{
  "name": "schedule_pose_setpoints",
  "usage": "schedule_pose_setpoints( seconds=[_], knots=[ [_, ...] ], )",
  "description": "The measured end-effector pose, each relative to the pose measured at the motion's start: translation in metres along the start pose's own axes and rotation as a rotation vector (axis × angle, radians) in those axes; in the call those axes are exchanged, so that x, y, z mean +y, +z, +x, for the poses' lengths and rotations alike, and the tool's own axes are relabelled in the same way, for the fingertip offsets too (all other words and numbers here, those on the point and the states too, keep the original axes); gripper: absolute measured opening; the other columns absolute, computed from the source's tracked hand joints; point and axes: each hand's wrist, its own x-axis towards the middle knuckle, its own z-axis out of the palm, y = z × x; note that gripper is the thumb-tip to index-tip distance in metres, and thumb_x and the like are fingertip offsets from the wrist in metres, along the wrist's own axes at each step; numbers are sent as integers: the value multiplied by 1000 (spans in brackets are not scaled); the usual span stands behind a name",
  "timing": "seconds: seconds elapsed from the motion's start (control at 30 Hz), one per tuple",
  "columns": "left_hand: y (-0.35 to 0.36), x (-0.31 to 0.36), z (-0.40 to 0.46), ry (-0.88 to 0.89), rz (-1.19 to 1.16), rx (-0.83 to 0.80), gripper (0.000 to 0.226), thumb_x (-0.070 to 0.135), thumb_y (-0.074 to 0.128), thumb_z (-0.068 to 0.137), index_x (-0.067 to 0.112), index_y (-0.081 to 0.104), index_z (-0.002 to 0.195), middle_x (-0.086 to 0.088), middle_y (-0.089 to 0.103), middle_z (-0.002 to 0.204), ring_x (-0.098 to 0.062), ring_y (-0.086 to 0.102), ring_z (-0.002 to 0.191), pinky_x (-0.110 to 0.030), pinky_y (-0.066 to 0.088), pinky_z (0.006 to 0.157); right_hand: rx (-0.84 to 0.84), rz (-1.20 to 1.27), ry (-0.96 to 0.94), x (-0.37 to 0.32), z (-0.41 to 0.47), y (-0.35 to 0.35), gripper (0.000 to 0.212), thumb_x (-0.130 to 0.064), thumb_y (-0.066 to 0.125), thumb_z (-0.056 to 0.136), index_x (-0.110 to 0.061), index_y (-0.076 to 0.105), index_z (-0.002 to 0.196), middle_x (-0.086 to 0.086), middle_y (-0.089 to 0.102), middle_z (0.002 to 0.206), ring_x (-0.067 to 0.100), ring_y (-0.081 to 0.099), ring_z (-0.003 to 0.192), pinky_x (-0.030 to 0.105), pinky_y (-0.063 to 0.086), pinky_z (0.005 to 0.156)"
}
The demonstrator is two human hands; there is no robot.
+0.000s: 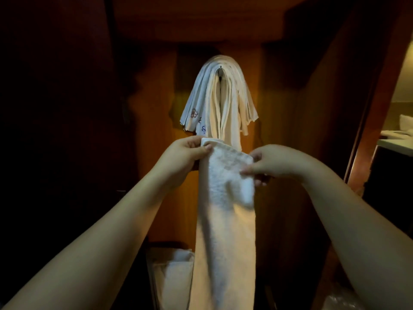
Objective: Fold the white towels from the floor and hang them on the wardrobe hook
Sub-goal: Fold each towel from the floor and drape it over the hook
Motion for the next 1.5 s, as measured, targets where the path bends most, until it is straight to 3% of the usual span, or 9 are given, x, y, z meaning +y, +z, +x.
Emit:
schedule_pose_setpoints(
  seconds=[0.13, 0.33, 0.57, 0.67, 0.83, 1.1, 1.17, 1.33, 1.5],
  knots=[
    [-17, 3, 1, -52, 20, 28, 18, 7, 58, 99, 2, 69, 111, -3, 75, 86, -14, 72, 75, -22, 56, 62, -12, -313, 95, 30, 4, -11, 28, -56, 69, 89, -29, 71, 96, -13, 75, 76, 2, 71, 68, 18, 47, 55],
    [-29, 1, 3, -80, 92, 35, 13, 10, 56, 100, 11, 69, 102, 4, 76, 81, -9, 72, 73, -20, 55, 60, 150, -391, 78, 41, 1, -20, 25, -64, 68, 84, -40, 62, 87, -15, 63, 88, 5, 60, 81, 22, 43, 61],
    [-39, -5, 5, -10, 163, 141, 16, 18, 52, 104, 22, 68, 103, 9, 75, 84, -8, 71, 77, -23, 55, 62, 346, 123, -188, 41, -4, -5, 12, -36, 72, 91, -37, 62, 97, -25, 69, 90, -9, 67, 81, 12, 51, 53],
    [-39, -8, 4, 8, 160, 133, 17, 19, 52, 104, 25, 68, 102, 10, 74, 84, -7, 70, 78, -23, 54, 63, 374, 414, -214, 48, 0, 5, 37, -18, 71, 94, -40, 56, 119, -18, 68, 105, -6, 68, 94, 10, 53, 66],
    [-34, -6, 2, 78, 82, 113, 16, 33, 57, 95, 37, 71, 89, 9, 73, 87, -10, 71, 79, -25, 56, 61, 645, 488, -216, 38, 0, 18, 23, -36, 59, 101, -57, 64, 99, -39, 66, 95, -21, 59, 89, -3, 43, 59],
    [-29, -24, -4, 27, 46, 125, 20, 34, 54, 99, 38, 71, 90, 9, 73, 84, -12, 71, 74, -27, 55, 55, 755, 571, -276, 40, 6, 40, 15, -52, 57, 97, -65, 65, 93, -31, 70, 98, -12, 66, 87, 9, 52, 60],
    [-30, -25, -4, 12, 40, 109, 19, 35, 54, 97, 38, 71, 90, 8, 72, 83, -14, 71, 71, -28, 53, 51, 696, 693, -281, 45, 6, 41, 14, -58, 67, 89, -52, 72, 100, -19, 75, 101, 0, 71, 90, 15, 55, 64],
    [-34, -33, -4, -1, 23, 64, 20, 30, 53, 101, 33, 72, 93, 4, 73, 87, -20, 71, 76, -34, 58, 58, 95, 1077, -166, 65, -3, 43, 77, -56, 98, 47, -18, 78, 111, 12, 75, 114, 27, 73, 105, 37, 61, 79],
    [-35, -38, -10, -13, -143, 58, 20, 25, 57, 91, 24, 77, 96, -4, 75, 95, -22, 72, 86, -31, 59, 69, -96, 1262, -171, 63, -11, 54, 61, -41, 96, 61, -19, 78, 115, 10, 73, 123, 26, 69, 116, 39, 59, 86]
  ],
)
